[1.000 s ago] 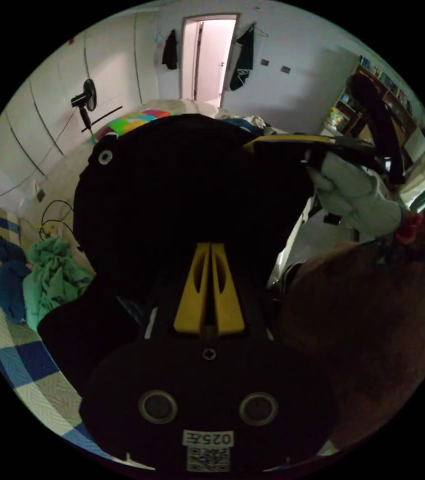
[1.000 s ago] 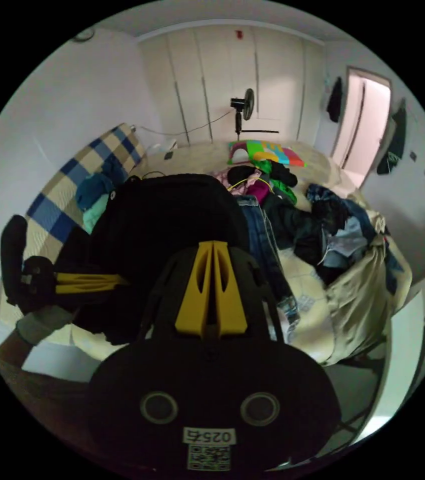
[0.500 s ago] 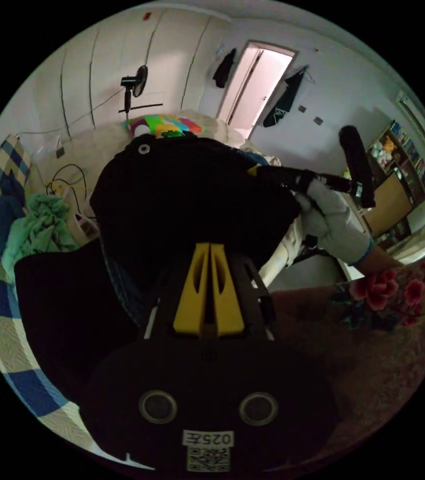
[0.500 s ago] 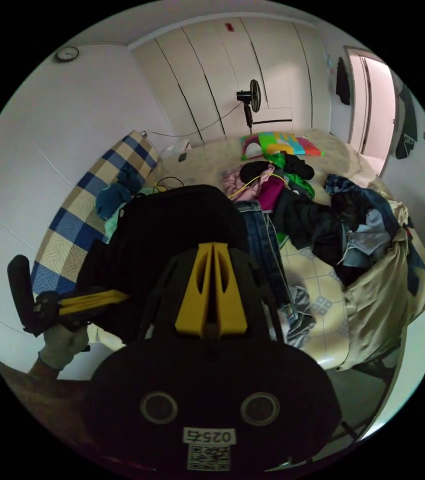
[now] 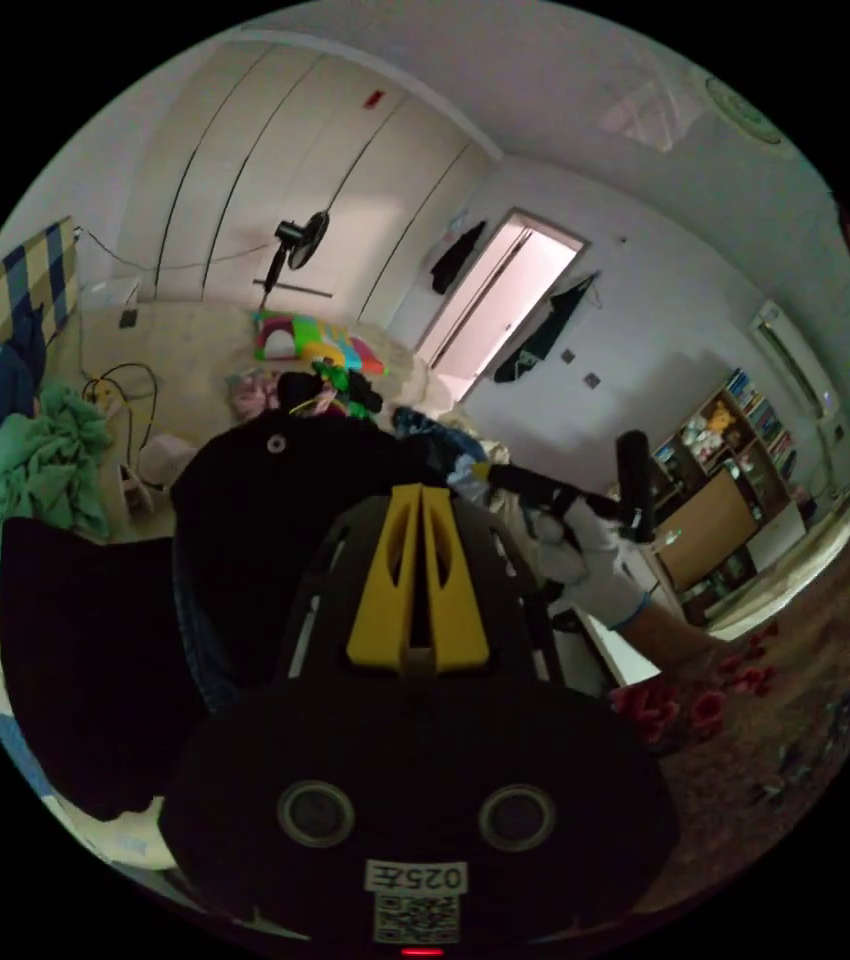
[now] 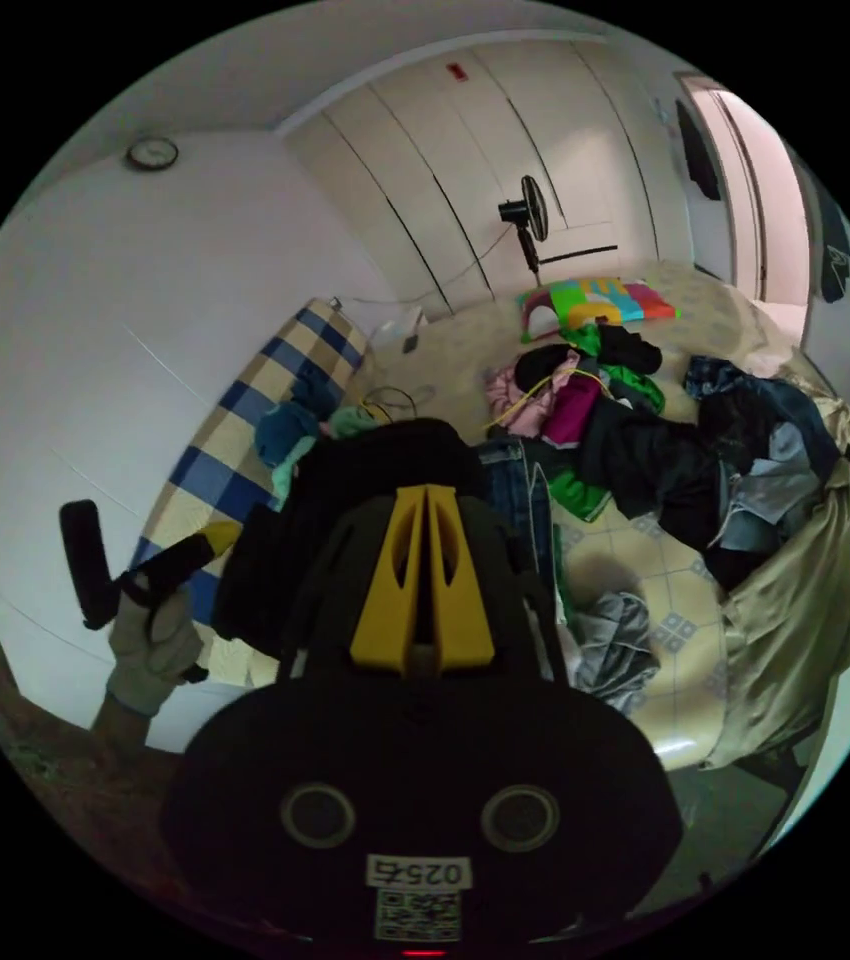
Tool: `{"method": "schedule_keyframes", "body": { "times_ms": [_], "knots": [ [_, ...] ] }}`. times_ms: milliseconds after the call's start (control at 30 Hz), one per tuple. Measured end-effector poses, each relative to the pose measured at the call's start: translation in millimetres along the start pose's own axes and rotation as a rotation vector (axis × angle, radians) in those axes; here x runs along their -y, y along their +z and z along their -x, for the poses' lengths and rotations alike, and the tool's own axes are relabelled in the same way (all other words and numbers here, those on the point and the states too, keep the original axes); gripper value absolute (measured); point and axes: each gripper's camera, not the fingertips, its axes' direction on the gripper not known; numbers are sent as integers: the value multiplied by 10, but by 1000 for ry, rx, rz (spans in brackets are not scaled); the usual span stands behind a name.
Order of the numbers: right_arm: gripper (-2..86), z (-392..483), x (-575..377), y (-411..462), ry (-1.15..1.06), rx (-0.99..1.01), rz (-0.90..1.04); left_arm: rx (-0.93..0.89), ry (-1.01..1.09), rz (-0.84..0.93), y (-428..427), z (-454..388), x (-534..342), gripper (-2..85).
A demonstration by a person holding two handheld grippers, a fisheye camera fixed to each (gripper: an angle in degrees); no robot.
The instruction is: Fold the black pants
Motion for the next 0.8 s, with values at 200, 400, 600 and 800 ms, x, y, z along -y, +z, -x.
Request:
{"method": "schedule_keyframes", "body": {
  "times_ms": [200,400,600,800],
  "knots": [
    [-9,-502,144,-1613,-98,143,-350,128,280,-385,-132,-1242,461,-9],
    [4,-1419,398,-2927,-314,87,-557,177,280,-609,1273,-1876,745,-7],
    [101,-3002,818,-2218,-289,-55,-230,98,18,-279,3583,-1654,929,62],
    [124,-4319,1078,-927,-83,34,24,236,-172,41,5375,-783,778,101]
  ]
}}
